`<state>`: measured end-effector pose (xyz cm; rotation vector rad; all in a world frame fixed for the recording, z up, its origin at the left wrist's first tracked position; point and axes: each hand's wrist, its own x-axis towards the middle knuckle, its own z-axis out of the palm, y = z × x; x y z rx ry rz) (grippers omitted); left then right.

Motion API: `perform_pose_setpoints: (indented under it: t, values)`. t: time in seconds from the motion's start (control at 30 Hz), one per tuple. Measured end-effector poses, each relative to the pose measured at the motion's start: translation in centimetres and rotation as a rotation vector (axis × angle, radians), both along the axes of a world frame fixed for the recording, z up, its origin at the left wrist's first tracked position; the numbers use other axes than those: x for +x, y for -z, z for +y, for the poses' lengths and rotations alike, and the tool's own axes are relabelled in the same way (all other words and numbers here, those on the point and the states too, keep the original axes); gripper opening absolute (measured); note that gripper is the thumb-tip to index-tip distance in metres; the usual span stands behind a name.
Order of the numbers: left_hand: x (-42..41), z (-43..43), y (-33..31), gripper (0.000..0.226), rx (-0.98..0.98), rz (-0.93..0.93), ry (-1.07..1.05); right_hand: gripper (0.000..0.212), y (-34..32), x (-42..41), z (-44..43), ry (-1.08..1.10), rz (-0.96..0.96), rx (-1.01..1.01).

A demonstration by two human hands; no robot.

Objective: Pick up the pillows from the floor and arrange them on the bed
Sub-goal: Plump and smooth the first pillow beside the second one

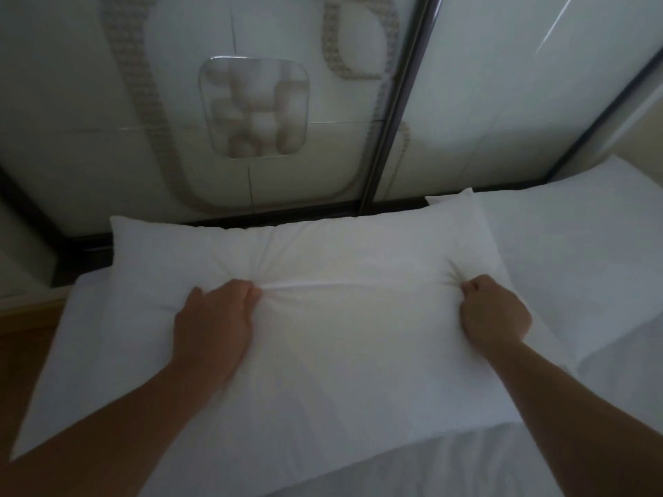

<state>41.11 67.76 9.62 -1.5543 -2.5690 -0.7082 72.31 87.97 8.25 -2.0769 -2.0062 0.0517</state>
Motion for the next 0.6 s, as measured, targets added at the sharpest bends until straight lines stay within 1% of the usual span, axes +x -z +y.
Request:
perform_pose_setpoints:
  t: [0.13, 0.23, 0.3, 0.43, 0.53, 0.6]
  values:
    - [-0.7, 0.7, -2.1, 0.034, -0.014, 0.023, -0.016, 0.023, -1.5, -0.2, 0.5, 0.022, -0.011, -0.013]
    - [-1.2, -0.2, -5.0, 0.029, 0.071, 0.044, 0.013, 0.026, -3.7, -0.5, 0.9, 0.017, -0.004, 0.096]
    - [-1.3, -1.1, -5.7, 0.029, 0.101, 0.044, -0.024, 0.026, -4.4, -1.1, 1.2, -0.004, 0.014, 0.143]
    - [-1.3, -2.6, -3.4, 0.04, -0.056, -0.02, -0.082, 0.019, -0.8, -2.4, 0.0, -0.057, -0.017, 0.019]
    - [-0.5, -1.7, -0.6, 0.039, -0.19, -0.163, -0.039, 0.019, 1.5, -2.1, -0.4, -0.045, 0.005, 0.006]
    - [-0.8, -1.1, 0.5, 0.044, -0.237, -0.13, 0.049, 0.024, 2.0, -1.7, -0.4, -0.058, 0.048, 0.016]
